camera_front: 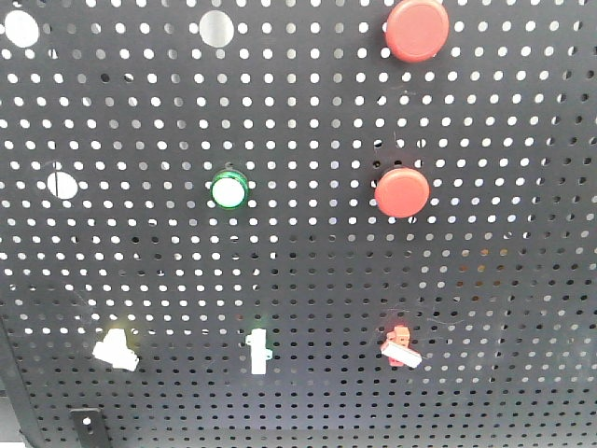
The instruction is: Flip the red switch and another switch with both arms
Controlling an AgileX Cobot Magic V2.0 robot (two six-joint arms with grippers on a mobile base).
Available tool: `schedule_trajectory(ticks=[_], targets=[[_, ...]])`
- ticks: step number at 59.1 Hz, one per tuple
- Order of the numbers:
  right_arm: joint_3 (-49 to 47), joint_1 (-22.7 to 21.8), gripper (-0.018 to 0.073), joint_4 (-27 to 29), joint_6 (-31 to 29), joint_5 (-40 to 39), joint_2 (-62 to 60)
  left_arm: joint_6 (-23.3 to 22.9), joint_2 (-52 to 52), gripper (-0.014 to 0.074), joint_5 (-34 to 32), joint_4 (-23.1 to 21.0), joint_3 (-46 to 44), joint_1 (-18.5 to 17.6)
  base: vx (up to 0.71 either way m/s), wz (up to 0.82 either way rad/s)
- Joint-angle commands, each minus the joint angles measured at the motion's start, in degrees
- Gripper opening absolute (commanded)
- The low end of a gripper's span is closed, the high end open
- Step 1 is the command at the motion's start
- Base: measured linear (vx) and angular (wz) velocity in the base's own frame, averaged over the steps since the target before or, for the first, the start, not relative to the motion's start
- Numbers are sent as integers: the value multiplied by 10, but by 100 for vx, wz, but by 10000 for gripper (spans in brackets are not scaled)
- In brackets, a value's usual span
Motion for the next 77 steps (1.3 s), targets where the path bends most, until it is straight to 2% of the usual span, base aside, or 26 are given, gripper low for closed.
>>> schedule_trajectory(ticks=[1,12,20,25,29,39,50,60,68,77], targets=[[-64,-3,-6,-3,0,-35,59,-7,52,2,16,37,-75,-2,0,0],[-83,-3,-6,-5,-15,-72,151,-7,126,2,27,44,-102,-2,0,0],[-83,-3,-6,-3,-15,-73,193,-5,168,2,65,45,-102,-2,0,0],[-83,-3,-6,-3,-15,-74,210,28,193,2,108,45,-102,-2,0,0],[-83,-3,-6,-3,-15,-74,221,67,213,2,118,42,-102,-2,0,0],[-83,-3,-6,-3,-13,-74,233,119,274,2,49,-2,-102,-28,0,0],[-83,-3,-6,-3,-13,-74,235,113,358,2,1,-5,-102,-98,0,0],[-83,-3,-6,-3,-13,-81,235,113,426,2,-89,-6,-104,-153,0,0],[-83,-3,-6,-3,-13,-91,235,113,466,2,-121,-6,-105,-175,0,0],[-83,-3,-6,-3,-13,-94,235,112,494,2,-153,-6,-105,-177,0,0]])
